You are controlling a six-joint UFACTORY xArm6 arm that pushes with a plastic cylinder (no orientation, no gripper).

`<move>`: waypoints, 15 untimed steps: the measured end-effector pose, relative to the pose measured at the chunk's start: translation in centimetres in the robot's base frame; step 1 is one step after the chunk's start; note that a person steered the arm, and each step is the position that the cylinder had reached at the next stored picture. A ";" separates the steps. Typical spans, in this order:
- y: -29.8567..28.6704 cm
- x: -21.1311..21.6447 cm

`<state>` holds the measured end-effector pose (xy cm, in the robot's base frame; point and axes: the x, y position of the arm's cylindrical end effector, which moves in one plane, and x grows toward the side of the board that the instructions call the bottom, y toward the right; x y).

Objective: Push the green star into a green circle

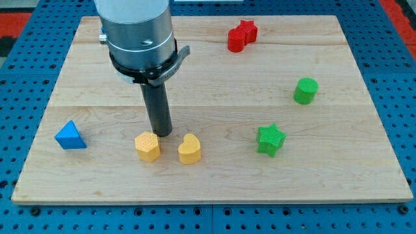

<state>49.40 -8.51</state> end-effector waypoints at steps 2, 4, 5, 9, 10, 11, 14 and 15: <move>-8.5 3.9; -2.5 3.9; -0.8 6.1; 17.0 8.6; 16.2 5.2; 15.6 4.8; 23.5 -1.9; 24.8 -3.5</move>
<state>45.95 16.33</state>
